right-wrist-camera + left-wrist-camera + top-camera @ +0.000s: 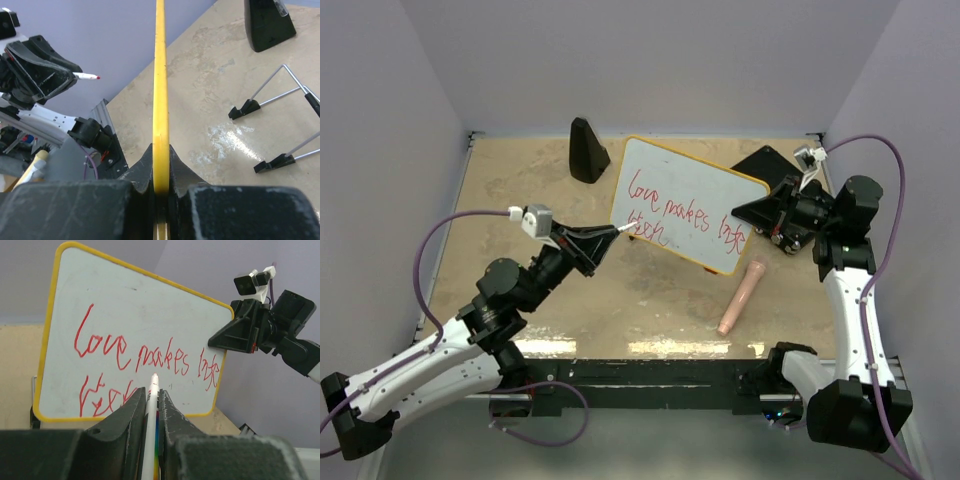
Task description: Write a sentence on the whiteboard
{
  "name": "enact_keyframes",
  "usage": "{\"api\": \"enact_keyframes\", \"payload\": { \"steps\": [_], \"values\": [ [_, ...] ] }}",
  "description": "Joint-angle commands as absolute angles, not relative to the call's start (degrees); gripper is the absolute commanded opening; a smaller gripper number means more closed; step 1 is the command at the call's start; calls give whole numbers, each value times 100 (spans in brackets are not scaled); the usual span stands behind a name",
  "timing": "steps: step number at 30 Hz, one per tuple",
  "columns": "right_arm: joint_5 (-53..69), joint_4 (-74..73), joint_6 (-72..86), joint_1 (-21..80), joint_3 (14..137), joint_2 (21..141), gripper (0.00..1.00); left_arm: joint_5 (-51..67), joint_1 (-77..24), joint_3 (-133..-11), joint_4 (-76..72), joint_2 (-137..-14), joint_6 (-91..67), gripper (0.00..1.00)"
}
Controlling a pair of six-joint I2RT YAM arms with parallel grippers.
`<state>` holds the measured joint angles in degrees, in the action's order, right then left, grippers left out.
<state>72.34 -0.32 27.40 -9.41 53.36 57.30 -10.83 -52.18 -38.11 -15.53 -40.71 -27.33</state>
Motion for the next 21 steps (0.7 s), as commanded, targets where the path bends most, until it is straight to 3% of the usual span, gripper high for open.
{"api": "enact_keyframes", "payload": {
  "steps": [1, 12, 21],
  "values": [
    [7366, 606, 3120, -1151, 5274, 5458, 0, -870, -5212, -3393, -1697, -3543, -3138, 0],
    [7357, 1221, 3717, -1301, 4931, 5256, 0, -140, -5343, -3349, -2512, -3998, -2269, 0],
    [7005, 1529, 4297, -1415, 4623, 5107, 0, -1502, -6539, -3384, -3401, -4772, -1028, 0]
  ]
}}
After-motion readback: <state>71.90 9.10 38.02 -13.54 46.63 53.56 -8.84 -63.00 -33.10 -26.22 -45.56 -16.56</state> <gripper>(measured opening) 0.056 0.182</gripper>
